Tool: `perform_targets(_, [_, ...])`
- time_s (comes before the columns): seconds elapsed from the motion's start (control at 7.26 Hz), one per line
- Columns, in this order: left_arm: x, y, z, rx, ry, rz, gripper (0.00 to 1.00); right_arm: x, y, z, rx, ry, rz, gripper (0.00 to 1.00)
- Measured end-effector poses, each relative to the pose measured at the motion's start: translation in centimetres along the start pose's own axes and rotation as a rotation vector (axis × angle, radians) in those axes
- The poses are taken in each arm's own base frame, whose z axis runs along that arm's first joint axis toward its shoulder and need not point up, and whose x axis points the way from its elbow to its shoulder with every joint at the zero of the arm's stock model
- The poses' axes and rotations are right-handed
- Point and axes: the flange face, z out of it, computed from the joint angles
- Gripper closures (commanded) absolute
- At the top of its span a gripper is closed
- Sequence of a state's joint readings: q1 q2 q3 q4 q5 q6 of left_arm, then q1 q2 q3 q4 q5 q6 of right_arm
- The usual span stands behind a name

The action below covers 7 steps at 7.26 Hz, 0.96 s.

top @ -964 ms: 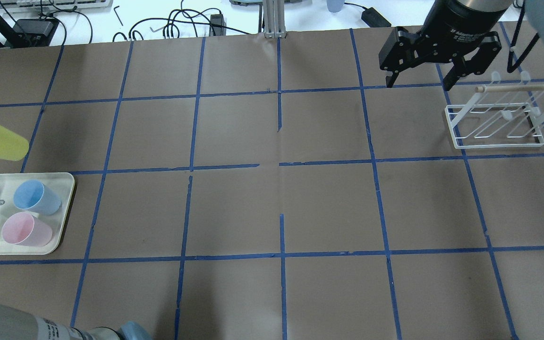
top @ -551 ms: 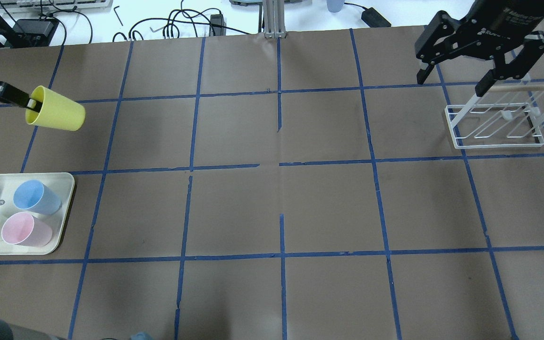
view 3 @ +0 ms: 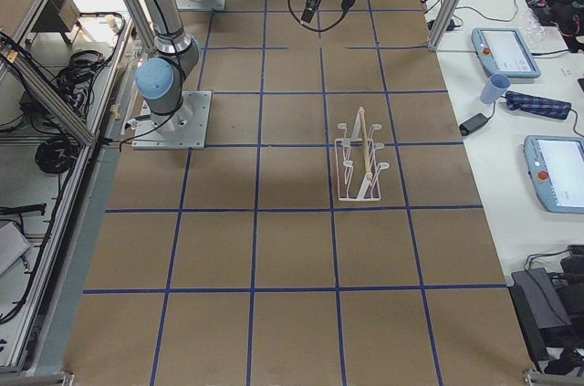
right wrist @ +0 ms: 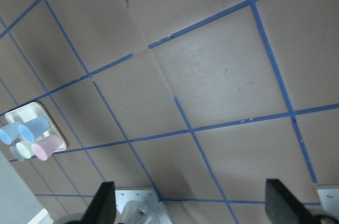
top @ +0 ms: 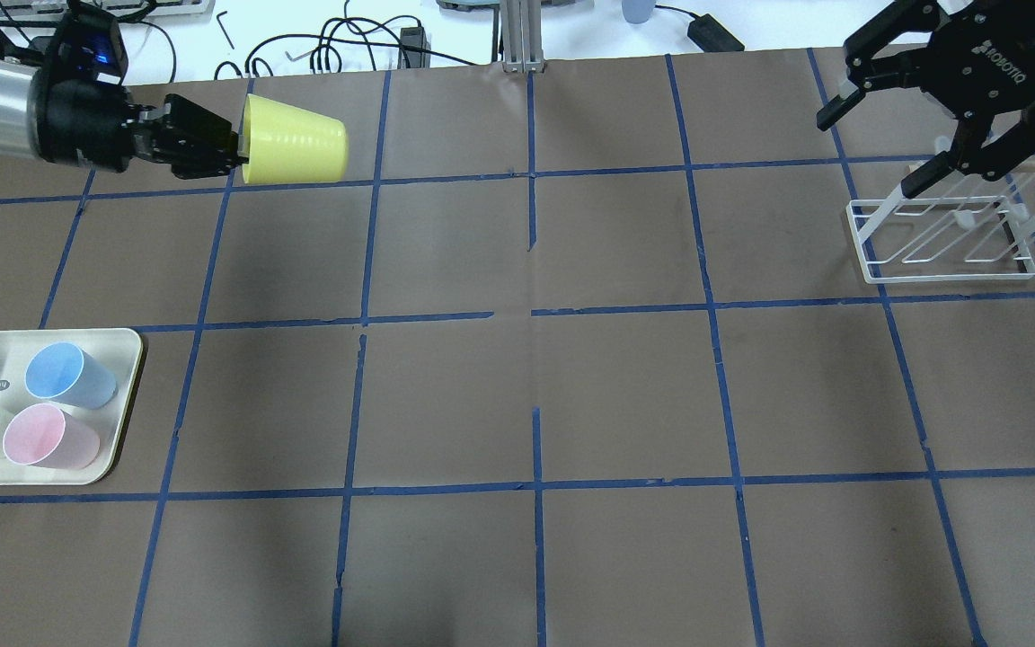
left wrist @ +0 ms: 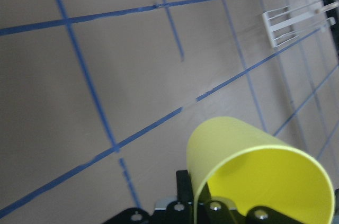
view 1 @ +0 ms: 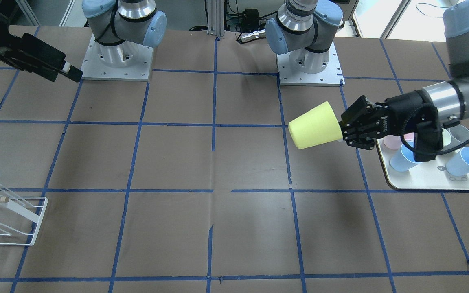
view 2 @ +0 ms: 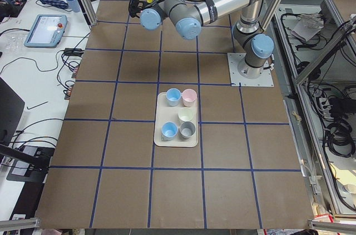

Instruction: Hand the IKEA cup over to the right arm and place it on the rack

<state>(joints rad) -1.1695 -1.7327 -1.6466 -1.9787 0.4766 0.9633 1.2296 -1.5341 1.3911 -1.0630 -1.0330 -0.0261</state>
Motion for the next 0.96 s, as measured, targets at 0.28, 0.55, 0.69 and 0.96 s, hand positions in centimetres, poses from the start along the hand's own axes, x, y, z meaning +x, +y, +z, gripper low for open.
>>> perform_targets(0.28, [1.5,2.3,7.6,0.109,0.216,-0.067,1.0,-0.1,0.6,1.3,-0.103,-0.18,0.091,0.0])
perform_targets(0.55, [4.2,4.8,15.4,0.17,0.397,-0.104,1.0,-1.1,1.4,2.2,-0.187,-0.325,0.193,0.0])
perform_targets(0.69, [5.6,6.3,18.0,0.177,0.451,-0.115,1.0,-1.5,1.6,2.5,-0.226,-0.359,0.28,0.0])
perform_targets(0.96, [7.7,8.9,21.2,0.186,0.522,-0.125,1.0,-2.8,2.0,3.6,-0.287,-0.347,0.429,0.0])
